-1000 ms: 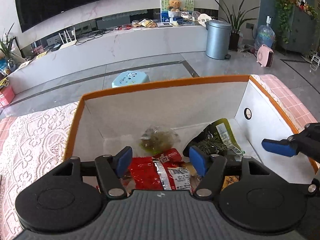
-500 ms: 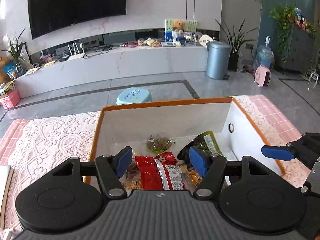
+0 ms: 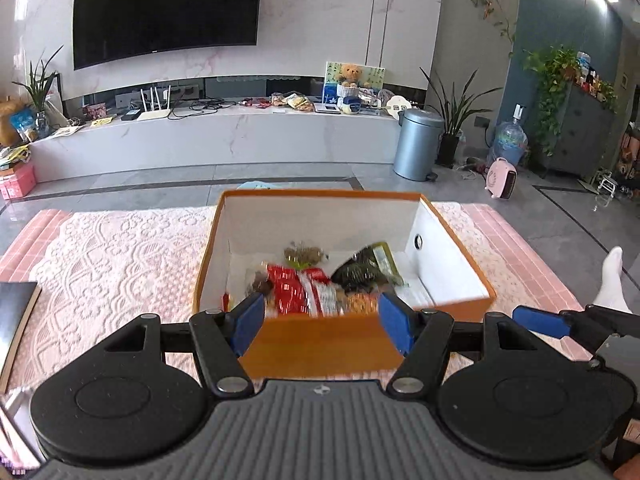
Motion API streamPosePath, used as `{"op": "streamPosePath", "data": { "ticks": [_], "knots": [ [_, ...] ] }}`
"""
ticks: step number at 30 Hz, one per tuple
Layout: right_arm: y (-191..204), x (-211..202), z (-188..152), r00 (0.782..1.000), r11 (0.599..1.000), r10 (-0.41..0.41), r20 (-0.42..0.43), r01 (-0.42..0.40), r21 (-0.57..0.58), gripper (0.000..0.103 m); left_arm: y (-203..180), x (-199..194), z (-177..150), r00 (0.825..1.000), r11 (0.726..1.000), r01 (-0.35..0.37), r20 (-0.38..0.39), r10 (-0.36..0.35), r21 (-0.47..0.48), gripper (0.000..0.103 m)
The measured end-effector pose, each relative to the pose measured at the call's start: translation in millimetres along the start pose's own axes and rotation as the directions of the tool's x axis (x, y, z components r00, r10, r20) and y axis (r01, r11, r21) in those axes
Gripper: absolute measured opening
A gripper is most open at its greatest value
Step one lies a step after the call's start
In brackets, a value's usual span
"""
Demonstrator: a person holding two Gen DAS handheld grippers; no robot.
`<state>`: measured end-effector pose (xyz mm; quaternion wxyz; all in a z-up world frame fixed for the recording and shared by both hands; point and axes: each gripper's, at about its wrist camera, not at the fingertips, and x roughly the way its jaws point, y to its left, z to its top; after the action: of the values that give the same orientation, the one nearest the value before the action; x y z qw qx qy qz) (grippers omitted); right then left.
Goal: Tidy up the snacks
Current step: 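Withdraw both tools from the box toward the green tube and candy pack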
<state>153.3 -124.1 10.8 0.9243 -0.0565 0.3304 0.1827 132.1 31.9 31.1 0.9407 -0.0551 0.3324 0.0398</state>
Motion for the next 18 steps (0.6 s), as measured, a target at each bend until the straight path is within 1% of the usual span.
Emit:
{"op": "streamPosePath", "data": {
  "ticks": [1,4,8,11,15,18],
  "knots": [
    [0,-5,-5,1.000,1.000,0.004,0.007,-0.004,0.016,0.064,1,-2,-5,1.000,1.000,0.003,-0.005,-0.003,-0.005,0.077],
    [3,-18,-21,0.999,0.998,0.026,0.030,-0.028,0.064,0.064,5,-7,-19,1.000,1.000,0.013,-0.023,-0.014,-0.024,0.077],
    [14,-25,-46,0.998,0.997,0.050,0.043,-0.053,0.061,0.064,10,-5,-44,0.999,0.999,0.022,-0.049,-0.023,-0.031,0.076],
    [27,-24,-61,0.997,0.997,0.074,0.019,-0.074,0.017,0.064,16,-5,-62,0.996,0.999,0.019,-0.083,-0.022,-0.034,0.076],
    [38,-18,-75,0.994,0.994,0.106,-0.027,-0.106,-0.010,0.064,30,-4,-81,0.989,0.999,0.006,-0.147,-0.012,-0.046,0.076],
    [47,-12,-83,0.991,0.992,0.124,-0.059,-0.126,-0.030,0.063,45,2,-92,0.976,0.996,-0.012,-0.217,-0.007,-0.086,0.076]
  ]
}}
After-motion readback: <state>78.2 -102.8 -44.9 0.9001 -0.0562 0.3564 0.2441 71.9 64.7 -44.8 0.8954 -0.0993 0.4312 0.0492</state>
